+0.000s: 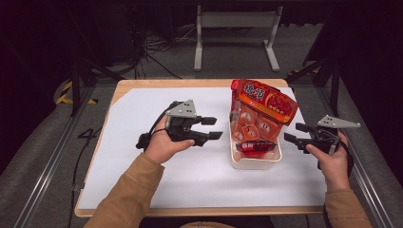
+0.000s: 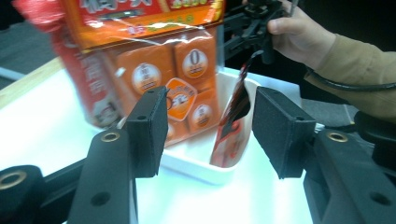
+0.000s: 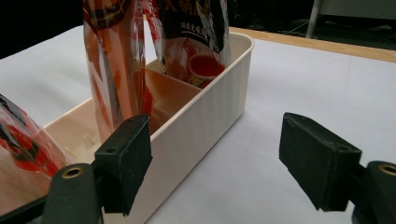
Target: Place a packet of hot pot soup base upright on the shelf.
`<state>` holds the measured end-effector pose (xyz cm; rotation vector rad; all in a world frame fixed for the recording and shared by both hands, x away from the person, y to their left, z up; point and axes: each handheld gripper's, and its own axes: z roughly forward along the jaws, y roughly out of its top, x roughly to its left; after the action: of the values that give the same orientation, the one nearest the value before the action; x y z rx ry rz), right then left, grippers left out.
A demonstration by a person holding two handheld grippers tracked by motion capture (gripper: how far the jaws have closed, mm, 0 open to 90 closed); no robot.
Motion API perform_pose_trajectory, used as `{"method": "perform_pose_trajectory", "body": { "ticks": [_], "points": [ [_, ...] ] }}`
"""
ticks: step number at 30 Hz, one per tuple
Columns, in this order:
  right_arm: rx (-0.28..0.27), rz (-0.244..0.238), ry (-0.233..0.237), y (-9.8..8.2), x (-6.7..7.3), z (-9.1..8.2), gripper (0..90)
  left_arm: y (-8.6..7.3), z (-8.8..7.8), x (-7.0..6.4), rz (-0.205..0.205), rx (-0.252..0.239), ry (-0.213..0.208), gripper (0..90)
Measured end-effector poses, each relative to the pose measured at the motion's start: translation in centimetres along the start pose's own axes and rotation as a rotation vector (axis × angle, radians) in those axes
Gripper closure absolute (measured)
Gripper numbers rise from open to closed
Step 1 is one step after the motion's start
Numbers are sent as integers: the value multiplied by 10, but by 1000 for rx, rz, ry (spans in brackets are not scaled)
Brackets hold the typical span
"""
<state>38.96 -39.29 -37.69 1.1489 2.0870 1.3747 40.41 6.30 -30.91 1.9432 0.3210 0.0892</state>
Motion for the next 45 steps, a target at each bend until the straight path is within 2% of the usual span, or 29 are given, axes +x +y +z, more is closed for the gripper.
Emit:
{"method": "perform_pose_trajectory", "body": {
  "ticks": [7,9,10,13,17,21,25,29,31,36,45],
  "points": [
    [0,1,2,-1,0,-1,254,-13,-33,4,-25,-15,68,437],
    [2,4,2,-1,0,-1,250,-18,-43,6,-35,-11,103,430],
    [2,4,2,-1,0,-1,250,-18,-43,6,-35,-11,103,416],
    [3,-1,4,-1,1,0,242,-27,-53,8,-45,-6,147,372],
    [3,-1,3,-2,1,-1,240,-37,-64,8,-53,5,175,367],
    [5,-1,6,-3,2,-1,236,-49,-72,9,-72,-5,202,334],
    [7,-8,4,-4,2,0,232,-65,-74,11,-93,6,233,309],
    [4,-11,8,-5,2,0,228,-76,-75,14,-112,-4,241,291],
    [5,-15,7,-7,1,1,226,-88,-74,16,-129,-15,253,286],
    [6,-16,6,-9,0,3,224,-108,-68,19,-155,-5,265,242],
    [10,-17,10,-16,-3,7,217,-128,-60,21,-162,34,298,206]
  ]
}}
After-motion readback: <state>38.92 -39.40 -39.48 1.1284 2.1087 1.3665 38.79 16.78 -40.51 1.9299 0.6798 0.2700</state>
